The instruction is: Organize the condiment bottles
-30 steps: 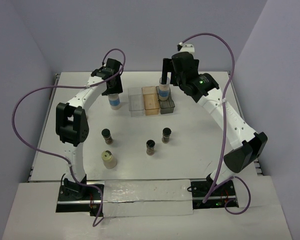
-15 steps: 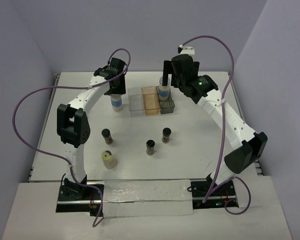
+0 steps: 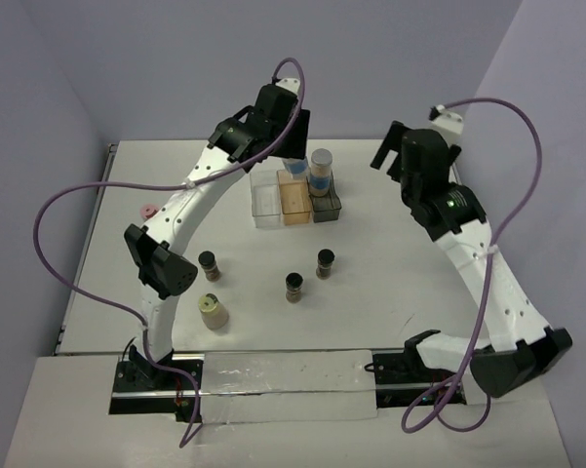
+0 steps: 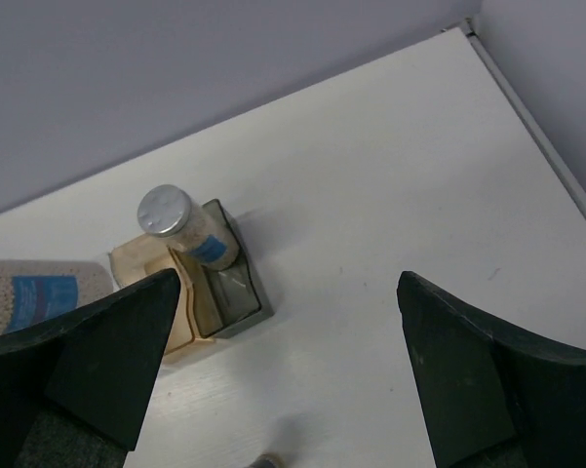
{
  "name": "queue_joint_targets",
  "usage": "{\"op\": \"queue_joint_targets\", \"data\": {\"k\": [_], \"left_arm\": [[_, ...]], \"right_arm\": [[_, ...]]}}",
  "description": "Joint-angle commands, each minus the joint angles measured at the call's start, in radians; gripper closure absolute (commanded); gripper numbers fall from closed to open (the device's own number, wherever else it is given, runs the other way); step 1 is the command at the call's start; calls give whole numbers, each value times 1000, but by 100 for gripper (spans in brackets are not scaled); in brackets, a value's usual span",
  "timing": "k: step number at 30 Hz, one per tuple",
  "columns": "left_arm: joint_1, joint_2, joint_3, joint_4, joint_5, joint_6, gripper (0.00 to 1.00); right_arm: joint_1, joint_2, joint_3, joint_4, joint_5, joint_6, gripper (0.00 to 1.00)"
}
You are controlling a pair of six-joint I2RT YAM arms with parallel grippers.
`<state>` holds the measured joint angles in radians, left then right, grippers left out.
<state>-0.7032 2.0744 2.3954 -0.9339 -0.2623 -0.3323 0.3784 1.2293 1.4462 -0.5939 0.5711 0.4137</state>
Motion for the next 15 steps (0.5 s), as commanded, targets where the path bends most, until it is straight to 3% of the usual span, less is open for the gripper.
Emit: {"op": "queue_joint_targets", "data": {"k": [1, 15], "left_arm": [[-36, 61, 77, 137, 22, 15, 90], [-74, 183, 67, 301, 71, -4, 90]], "right_arm": [[-80, -128, -118, 76, 27, 89, 0], [-177, -193, -189, 76, -20, 75, 0]]}}
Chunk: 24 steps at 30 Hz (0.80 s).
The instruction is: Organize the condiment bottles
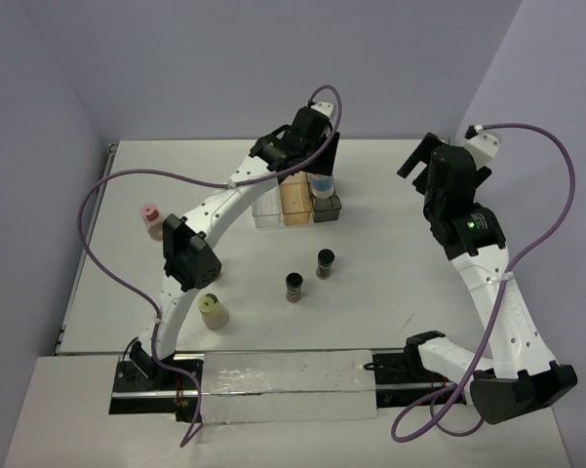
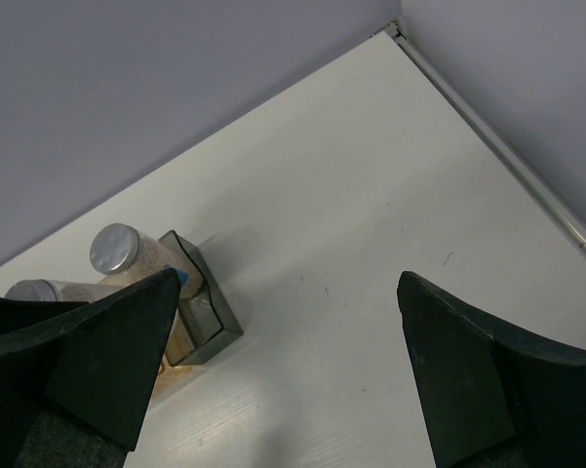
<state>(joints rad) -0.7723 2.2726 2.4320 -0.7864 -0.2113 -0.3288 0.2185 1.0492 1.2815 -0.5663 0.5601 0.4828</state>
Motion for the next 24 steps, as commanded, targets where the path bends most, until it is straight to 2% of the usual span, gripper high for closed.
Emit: {"op": "queue_joint_targets", "data": {"k": [1, 15, 24], "left_arm": [[-5, -8, 29, 162, 21, -7, 90], [-8, 88, 17, 207, -26, -26, 90], [-16, 90, -33, 206, -49, -24, 90]], "right_arm": [[-22, -14, -30, 52, -16, 5, 0], [-64, 2, -70, 80, -68, -10, 0], [-80, 0, -101, 101, -101, -12, 0]]}}
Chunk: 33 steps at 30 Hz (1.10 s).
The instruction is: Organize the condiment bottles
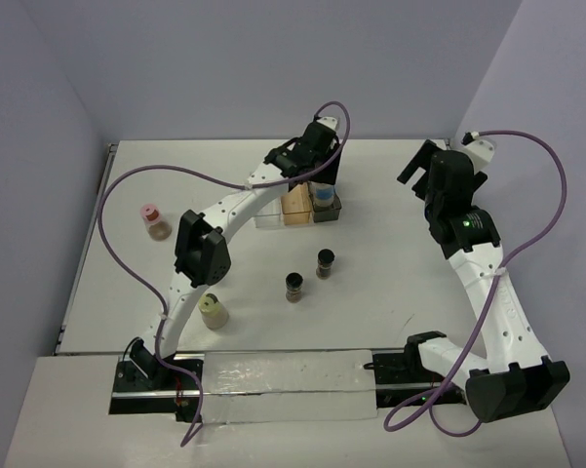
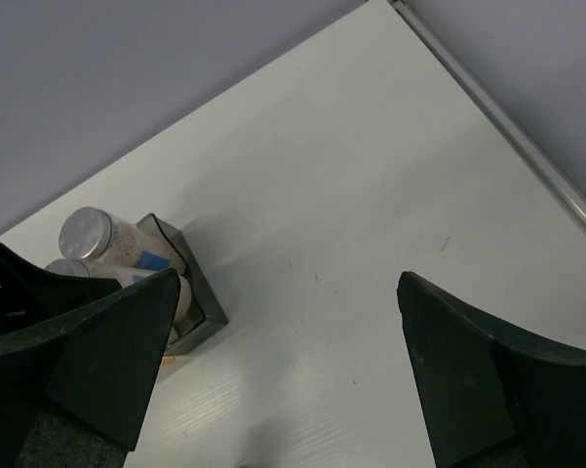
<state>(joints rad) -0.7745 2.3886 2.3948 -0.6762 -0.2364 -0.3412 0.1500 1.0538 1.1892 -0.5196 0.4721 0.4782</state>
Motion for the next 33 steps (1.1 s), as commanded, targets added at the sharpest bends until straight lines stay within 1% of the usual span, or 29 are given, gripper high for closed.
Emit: {"op": "queue_joint_targets", "data": {"k": [1, 6, 11, 12, 14, 15, 16, 17, 18, 20, 21, 22, 24, 27, 29, 33], "left_arm": [[-15, -23, 3, 91, -23, -10, 90], [-26, -18, -18, 88, -41, -9, 90], [-38, 15, 15, 46, -74, 7, 90], [-39, 17, 12, 43, -76, 8, 88], [-39, 20, 5, 36, -76, 5, 74], [-39, 21, 4, 33, -75, 5, 71], [-39, 21, 2, 33, -72, 5, 64], [-39, 21, -1, 32, -67, 4, 55], [-39, 21, -3, 32, -61, 3, 49], [-39, 14, -11, 35, -54, 2, 33], [-39, 14, -12, 35, -51, 2, 27], [-39, 11, -13, 34, -48, 2, 19], [-41, -1, -14, 35, -44, 2, 10], [-46, -29, -17, 29, -52, 5, 1], [-51, -53, -29, 30, -67, 8, 0], [-61, -150, -67, 21, -103, 3, 1]], "right_arm": [[-15, -5, -11, 56, -15, -9, 0], [-20, -5, -17, 58, -23, -13, 0], [-26, -19, -34, 62, -31, -14, 0], [-28, -20, -37, 63, -34, -13, 0], [-30, -20, -40, 63, -40, -12, 0], [-30, -20, -39, 63, -43, -12, 0], [-30, -21, -39, 63, -45, -12, 0], [-30, -21, -39, 63, -48, -13, 0], [-30, -22, -38, 62, -51, -13, 0], [-30, -27, -36, 60, -53, -13, 0], [-30, -29, -36, 58, -53, -13, 0], [-29, -32, -36, 57, -55, -13, 0], [-29, -34, -31, 54, -56, -13, 0], [-30, -32, -21, 46, -63, -15, 0], [-29, -32, -17, 42, -70, -15, 0], [-30, -26, -5, 29, -92, -18, 0]]}}
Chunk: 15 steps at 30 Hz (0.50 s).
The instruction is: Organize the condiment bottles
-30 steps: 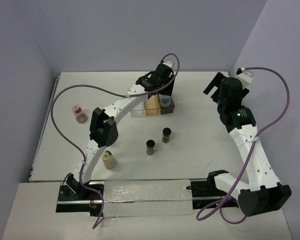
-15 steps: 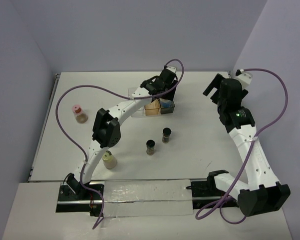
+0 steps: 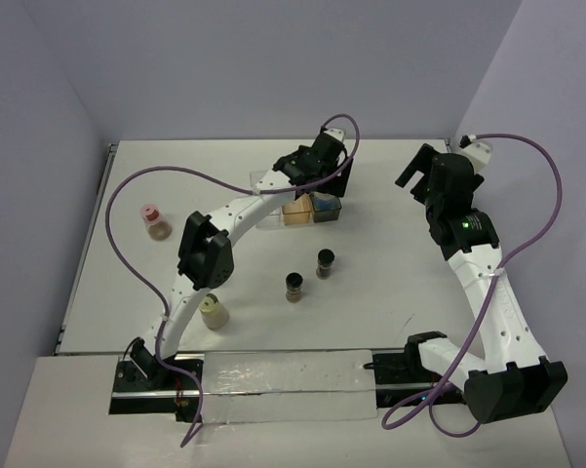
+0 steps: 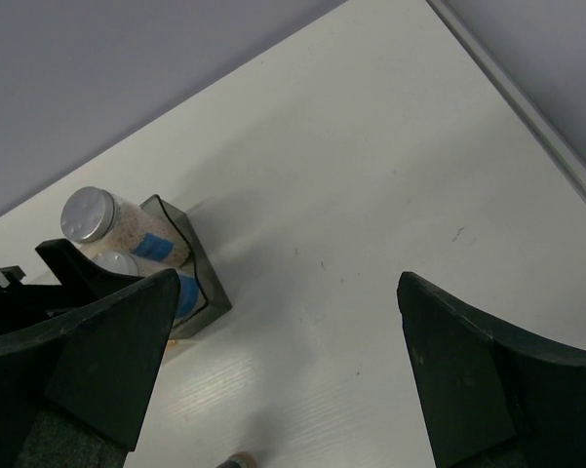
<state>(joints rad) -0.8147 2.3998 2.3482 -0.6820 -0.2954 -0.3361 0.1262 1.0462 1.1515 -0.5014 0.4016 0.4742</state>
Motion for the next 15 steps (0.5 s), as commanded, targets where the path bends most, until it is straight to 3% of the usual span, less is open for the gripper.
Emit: {"op": "queue_joint_targets", "data": {"k": [1, 3, 10, 13, 15], "left_arm": [[-20, -202, -35, 22, -56, -7, 1], [-20, -261, -69, 16, -78, -14, 1], [1, -637, -467, -11, -249, -89, 1], [64, -741, -623, -79, -302, -151, 1], [178, -828, -701, -110, -300, -202, 1]], "right_arm": [[-5, -19, 30, 15, -32, -15, 0], [-3, -27, 25, 24, -48, -20, 0], [-5, -36, 6, 42, -75, -17, 0], [-3, -24, 2, 44, -85, -10, 0], [-2, -23, -11, 60, -108, -4, 0]]}}
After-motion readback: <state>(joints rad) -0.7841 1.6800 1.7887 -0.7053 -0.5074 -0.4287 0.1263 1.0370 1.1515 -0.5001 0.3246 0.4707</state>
